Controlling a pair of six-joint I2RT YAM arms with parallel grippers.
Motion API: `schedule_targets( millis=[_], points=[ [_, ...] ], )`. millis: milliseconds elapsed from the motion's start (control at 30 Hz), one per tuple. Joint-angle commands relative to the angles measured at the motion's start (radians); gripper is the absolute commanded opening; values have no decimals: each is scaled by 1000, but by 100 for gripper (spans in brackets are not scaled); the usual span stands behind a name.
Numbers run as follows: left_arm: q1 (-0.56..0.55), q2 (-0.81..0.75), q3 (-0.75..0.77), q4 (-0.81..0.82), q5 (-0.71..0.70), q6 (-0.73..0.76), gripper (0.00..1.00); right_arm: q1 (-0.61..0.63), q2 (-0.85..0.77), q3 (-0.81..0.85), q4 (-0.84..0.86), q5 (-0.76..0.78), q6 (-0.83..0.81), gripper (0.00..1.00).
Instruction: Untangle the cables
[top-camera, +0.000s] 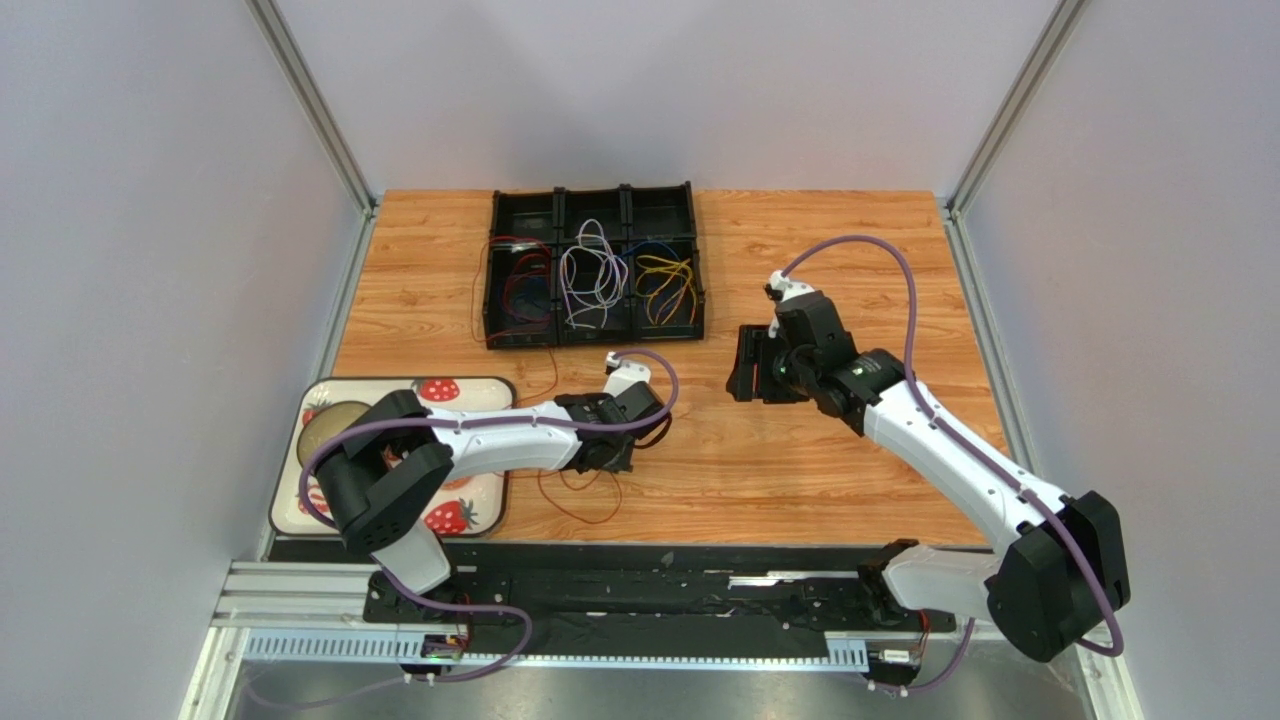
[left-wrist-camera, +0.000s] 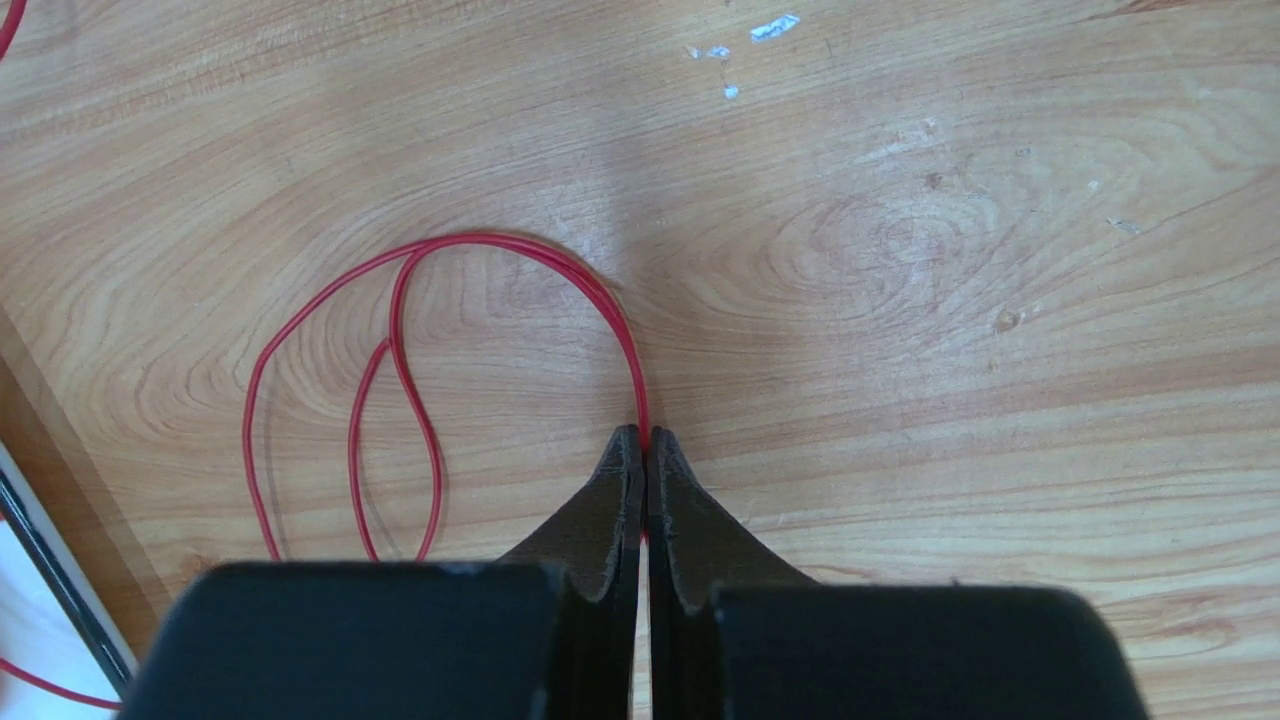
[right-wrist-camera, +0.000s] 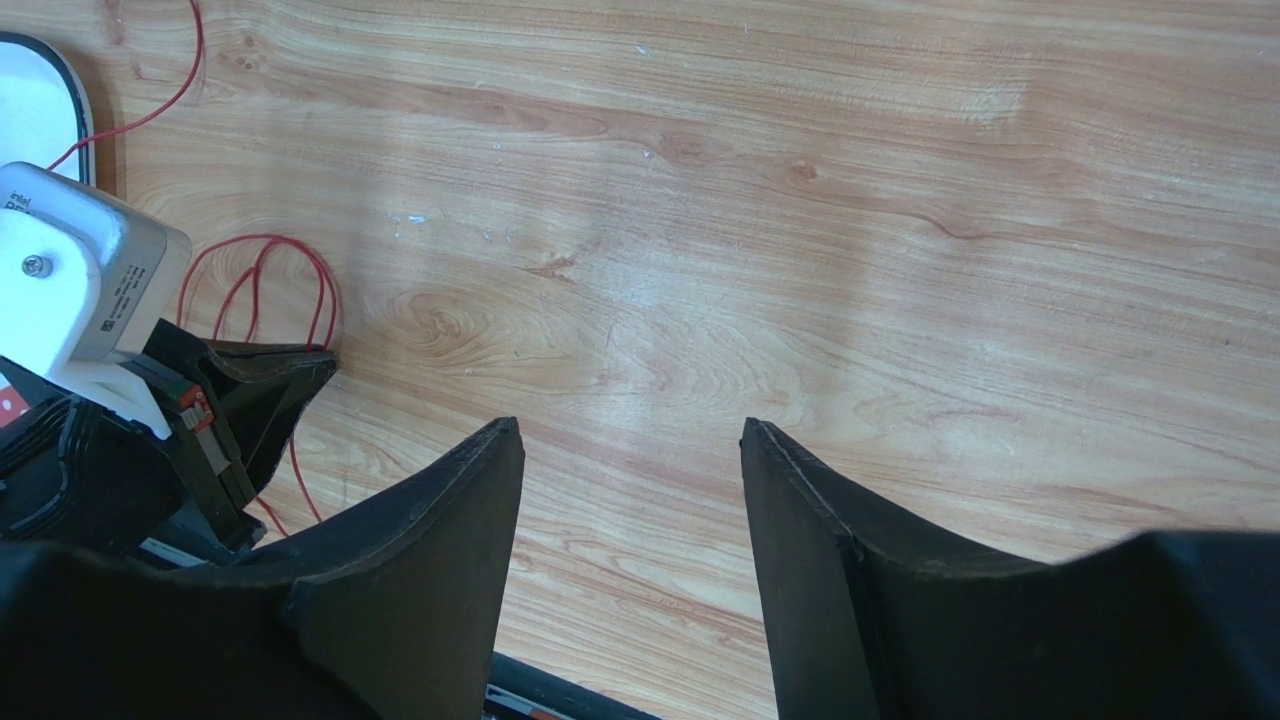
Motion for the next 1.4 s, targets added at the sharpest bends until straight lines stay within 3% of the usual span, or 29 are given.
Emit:
schedule_targets(
  millis=[0, 233, 400, 500, 767, 933, 1367],
  points=[
    [-5, -11, 21, -21, -2, 11, 0, 5, 5, 7, 46, -9, -1, 59],
    [74, -228, 167, -162, 12, 162, 0, 3, -7, 3, 39, -6, -6, 58],
    [238, -422, 295, -184, 115, 283, 0, 5, -23, -2, 37, -7, -6, 58],
    [320, -457, 401, -188, 174, 347, 0, 5, -26, -5, 42, -15, -3, 58],
    [419, -433, 722, -179, 204, 467, 0, 6, -39, -17, 43, -21, -3, 57],
    [499, -405, 783, -97, 248, 438, 0, 5, -50, -25, 42, -24, -1, 57],
    [505, -434, 989, 91, 301, 565, 0, 5, -64, -43, 52, -41, 0, 57]
  ],
)
